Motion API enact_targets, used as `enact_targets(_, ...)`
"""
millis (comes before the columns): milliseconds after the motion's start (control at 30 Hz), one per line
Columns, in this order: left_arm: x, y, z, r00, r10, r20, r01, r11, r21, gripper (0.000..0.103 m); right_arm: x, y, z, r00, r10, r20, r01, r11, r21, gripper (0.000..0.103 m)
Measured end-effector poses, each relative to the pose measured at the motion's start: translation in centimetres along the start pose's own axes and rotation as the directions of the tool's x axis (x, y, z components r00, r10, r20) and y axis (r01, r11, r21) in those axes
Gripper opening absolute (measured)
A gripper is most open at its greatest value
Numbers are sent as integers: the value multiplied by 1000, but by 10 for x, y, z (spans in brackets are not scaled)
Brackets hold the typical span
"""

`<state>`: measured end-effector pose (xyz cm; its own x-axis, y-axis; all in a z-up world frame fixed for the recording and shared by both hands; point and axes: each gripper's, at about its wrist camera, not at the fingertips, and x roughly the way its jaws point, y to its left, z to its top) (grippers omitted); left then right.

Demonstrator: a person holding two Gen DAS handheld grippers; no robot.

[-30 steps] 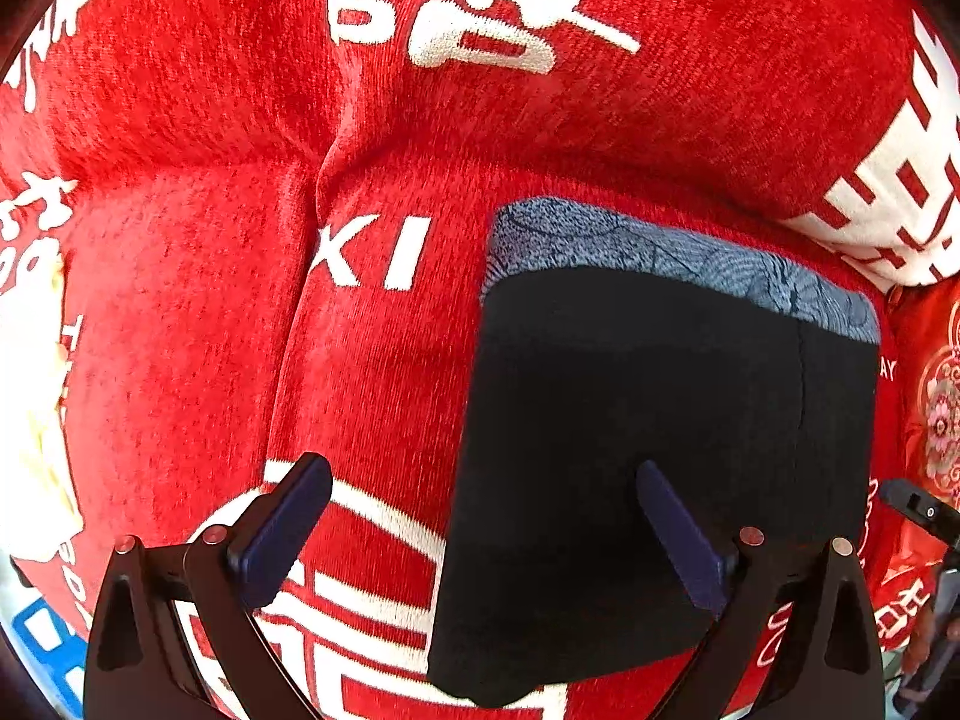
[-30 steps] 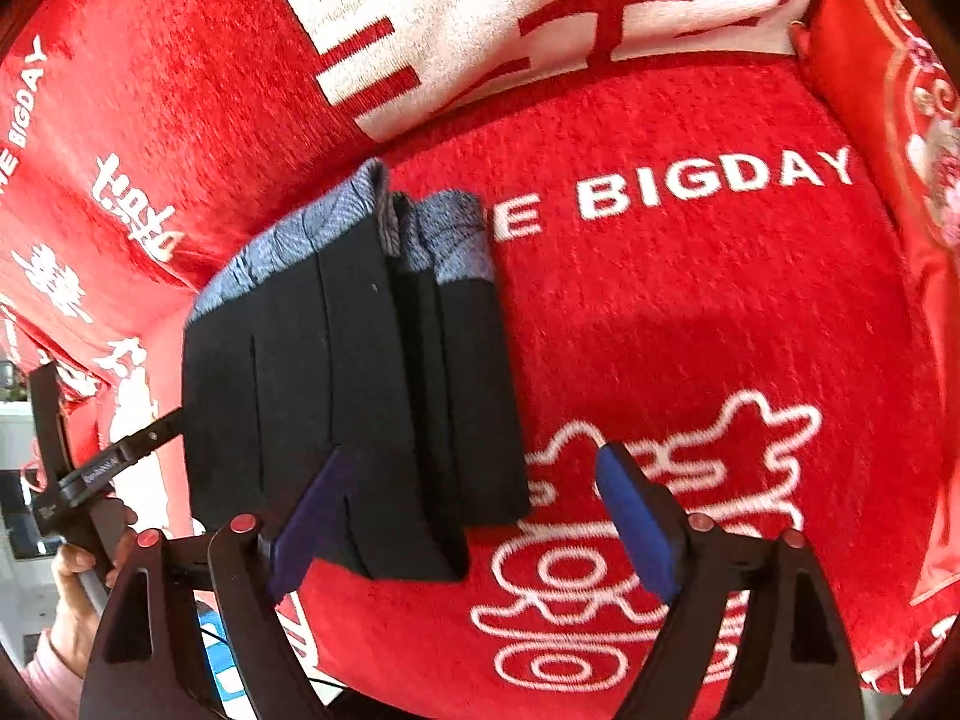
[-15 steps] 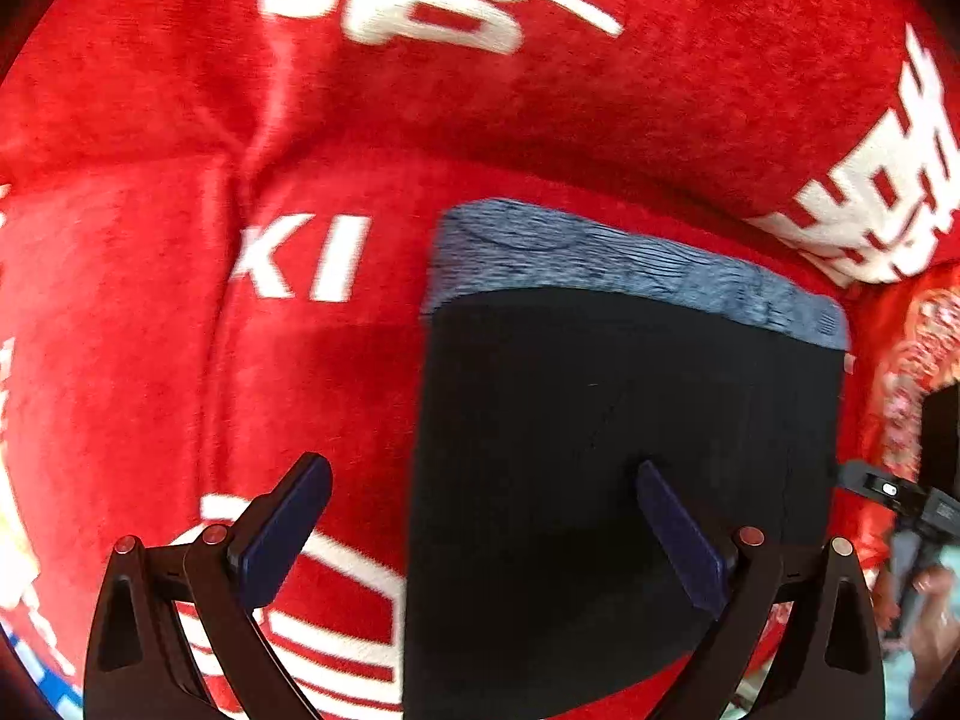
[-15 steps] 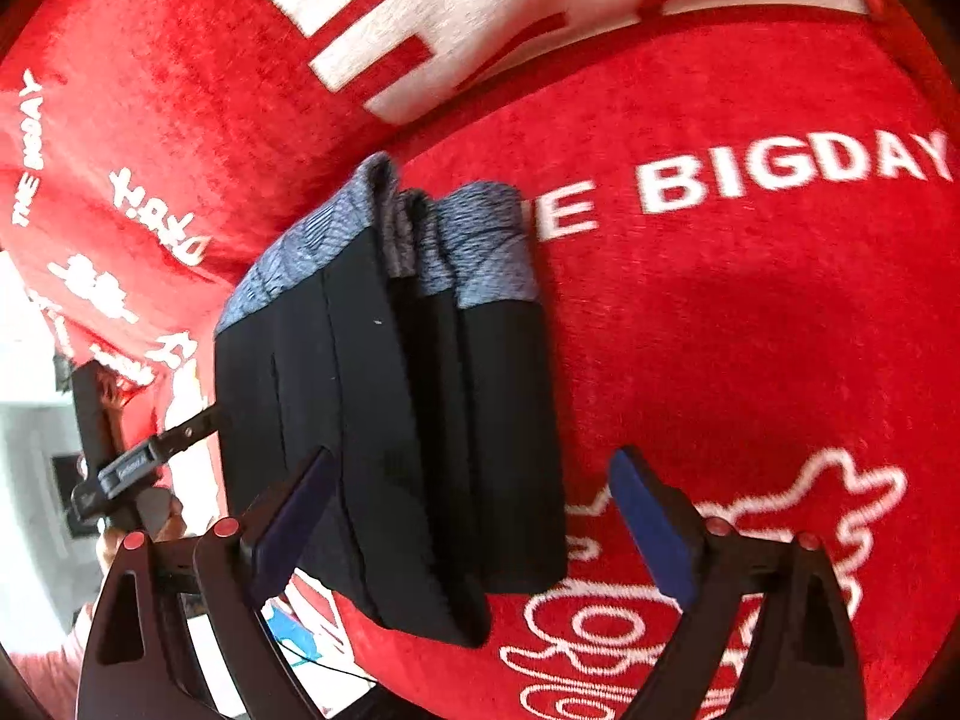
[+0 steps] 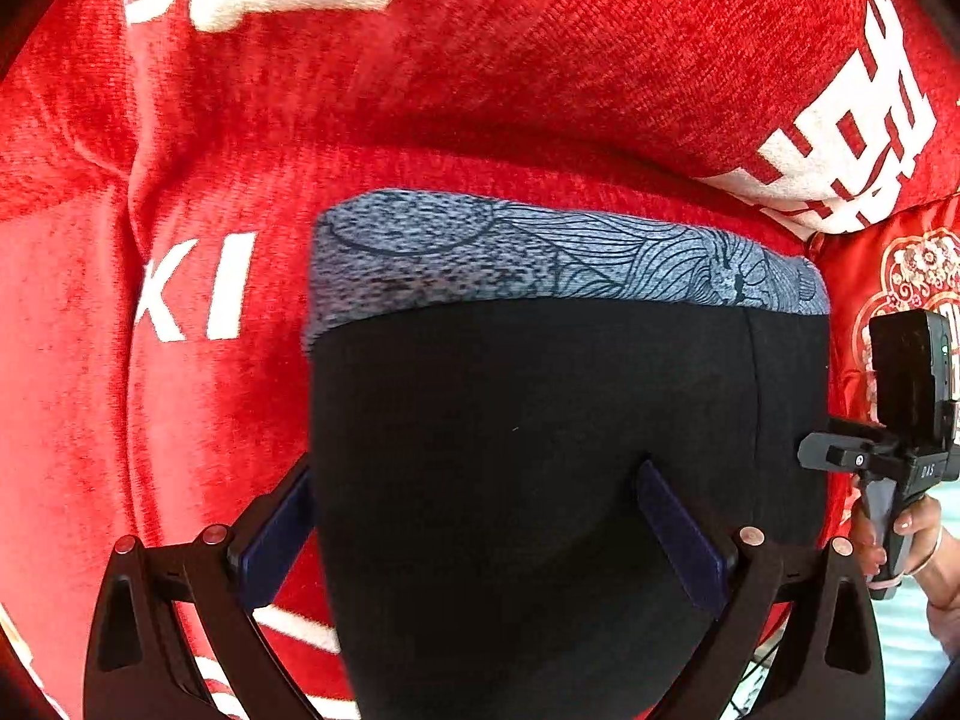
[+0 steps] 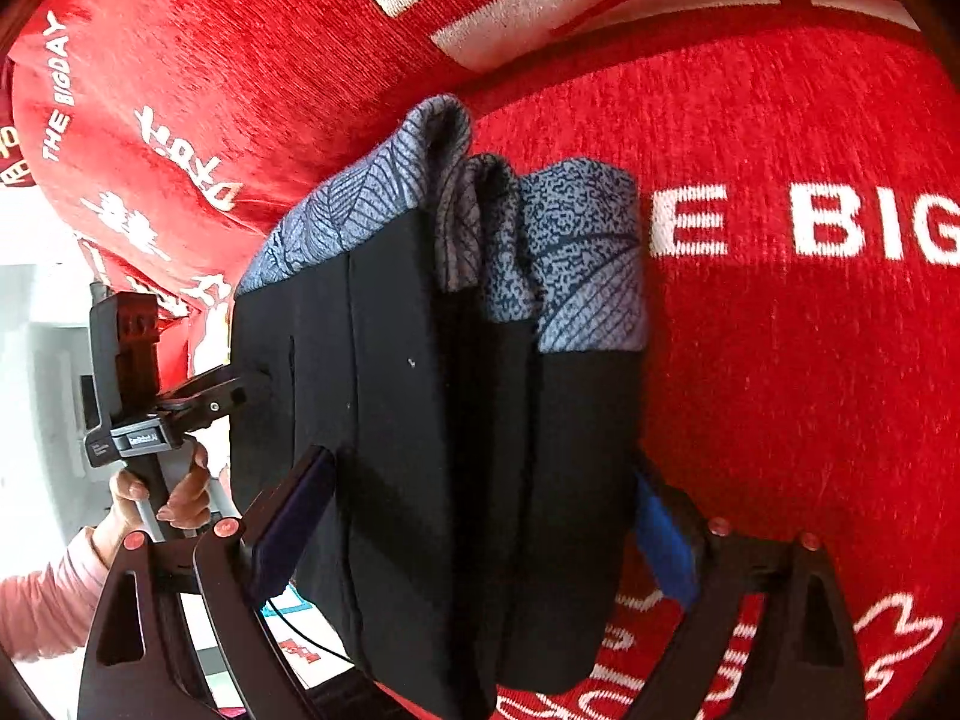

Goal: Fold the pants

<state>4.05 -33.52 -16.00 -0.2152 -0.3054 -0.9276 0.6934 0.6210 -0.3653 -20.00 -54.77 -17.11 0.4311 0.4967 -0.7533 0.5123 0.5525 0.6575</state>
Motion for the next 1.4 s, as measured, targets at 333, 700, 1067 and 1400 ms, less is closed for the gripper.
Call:
enact_targets(333, 10, 13, -6, 997, -79, -17, 77, 992, -104, 103, -1, -16, 3, 996, 87, 12, -88, 993, 82, 103)
enact_targets(700, -20, -12, -18, 994, -52, 97, 58, 997, -57, 61, -14, -4, 4, 1000, 16, -8, -15, 996, 86, 52)
enact_targets(1067, -79, -39, -65, 994, -21, 108, 27, 998, -52, 54, -52, 14, -20, 984, 179, -19, -176, 979, 105, 39)
enact_targets(1400, -86, -26, -135, 999, 10, 44, -7, 998, -62, 54, -28, 42, -99, 982, 190, -24, -185, 973, 138, 39)
